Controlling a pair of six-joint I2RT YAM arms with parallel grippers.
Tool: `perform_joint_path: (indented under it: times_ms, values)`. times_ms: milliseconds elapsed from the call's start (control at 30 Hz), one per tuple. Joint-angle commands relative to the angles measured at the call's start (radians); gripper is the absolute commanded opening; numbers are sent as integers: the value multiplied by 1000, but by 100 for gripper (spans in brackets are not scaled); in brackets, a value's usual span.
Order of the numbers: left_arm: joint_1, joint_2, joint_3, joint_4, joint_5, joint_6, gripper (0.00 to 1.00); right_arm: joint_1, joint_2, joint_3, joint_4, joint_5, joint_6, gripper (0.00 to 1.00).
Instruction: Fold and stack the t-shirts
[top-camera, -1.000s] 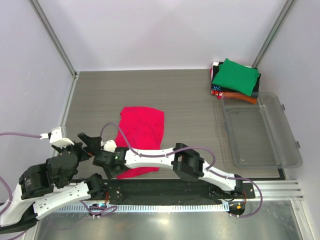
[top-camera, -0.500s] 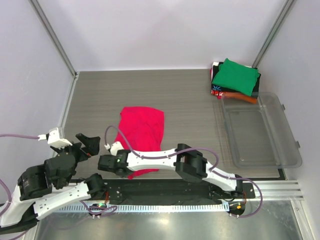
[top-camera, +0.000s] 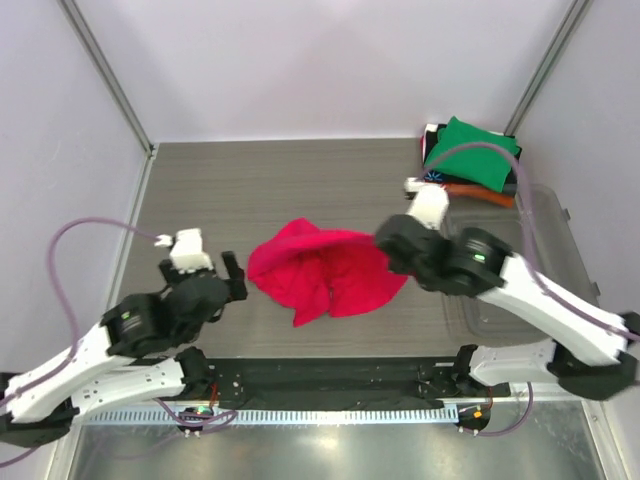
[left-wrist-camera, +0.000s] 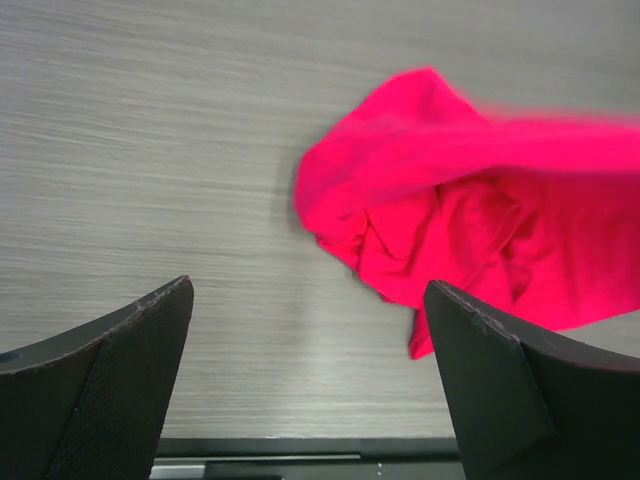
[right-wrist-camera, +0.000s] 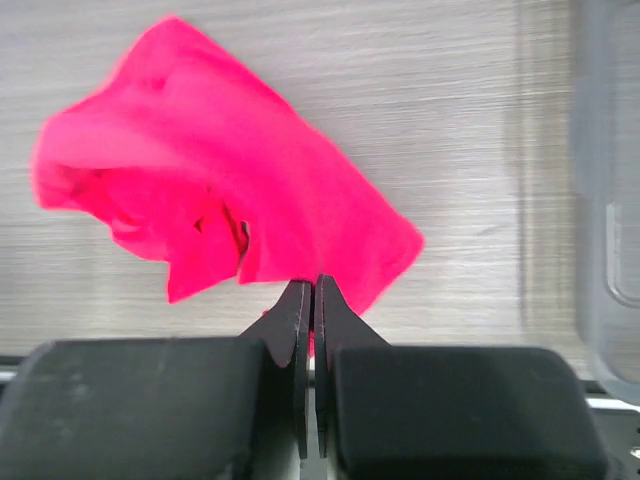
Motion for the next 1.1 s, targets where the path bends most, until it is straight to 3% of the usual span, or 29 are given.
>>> perform_joint_path:
  times_ms: [0, 133, 300, 633, 900, 1067]
  values:
    - [2, 153, -7, 167, 88, 41, 96, -15, -59, -118, -28, 2, -26, 1]
    - [2, 264, -64, 289, 240, 35, 87, -20, -73, -169, -23, -3, -10, 1]
    - [2, 342, -226, 532, 424, 53, 84, -32, -69, -218, 3, 0, -16, 1]
    - [6, 589, -288, 641, 403, 12, 82, -81, -90, -256, 45, -17, -59, 1]
    - [117, 723, -320, 753, 413, -5, 69, -107, -109, -259, 45, -34, -81, 1]
    - [182, 767, -320, 839, 436, 8, 56, -110, -103, -265, 46, -45, -88, 1]
